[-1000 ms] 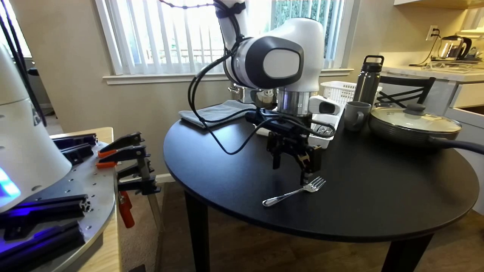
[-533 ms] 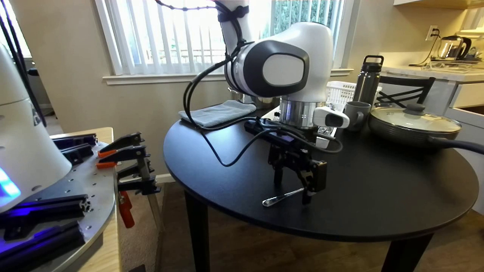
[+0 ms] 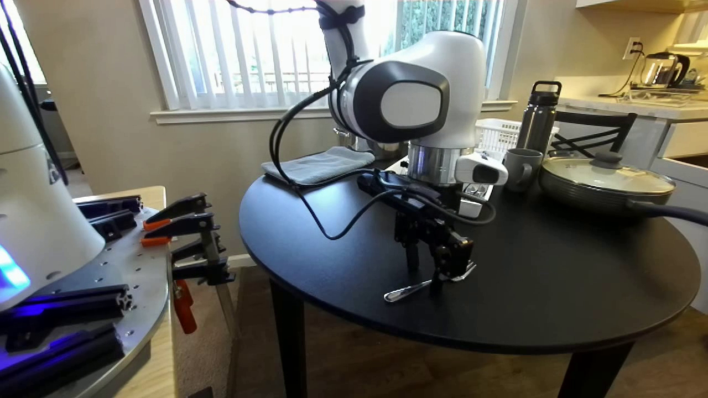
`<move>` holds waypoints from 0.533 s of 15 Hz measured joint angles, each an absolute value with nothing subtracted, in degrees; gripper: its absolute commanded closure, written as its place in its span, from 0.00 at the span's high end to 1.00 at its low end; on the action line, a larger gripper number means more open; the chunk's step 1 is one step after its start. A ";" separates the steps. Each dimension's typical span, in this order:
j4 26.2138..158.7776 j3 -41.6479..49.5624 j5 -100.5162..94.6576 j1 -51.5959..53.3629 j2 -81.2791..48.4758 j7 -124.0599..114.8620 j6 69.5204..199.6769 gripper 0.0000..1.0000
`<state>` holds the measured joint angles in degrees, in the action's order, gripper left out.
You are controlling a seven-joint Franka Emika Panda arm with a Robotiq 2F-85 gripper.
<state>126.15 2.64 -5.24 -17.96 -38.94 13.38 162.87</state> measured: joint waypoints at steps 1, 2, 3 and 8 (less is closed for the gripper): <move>126.15 2.07 -5.22 -18.54 -38.94 13.39 163.52 0.22; 126.17 1.60 -5.22 -18.96 -38.95 13.39 164.21 0.16; 126.18 1.06 -5.22 -19.37 -38.97 13.39 164.89 0.09; 126.10 -1.63 -5.22 -19.93 -39.28 13.44 167.45 0.03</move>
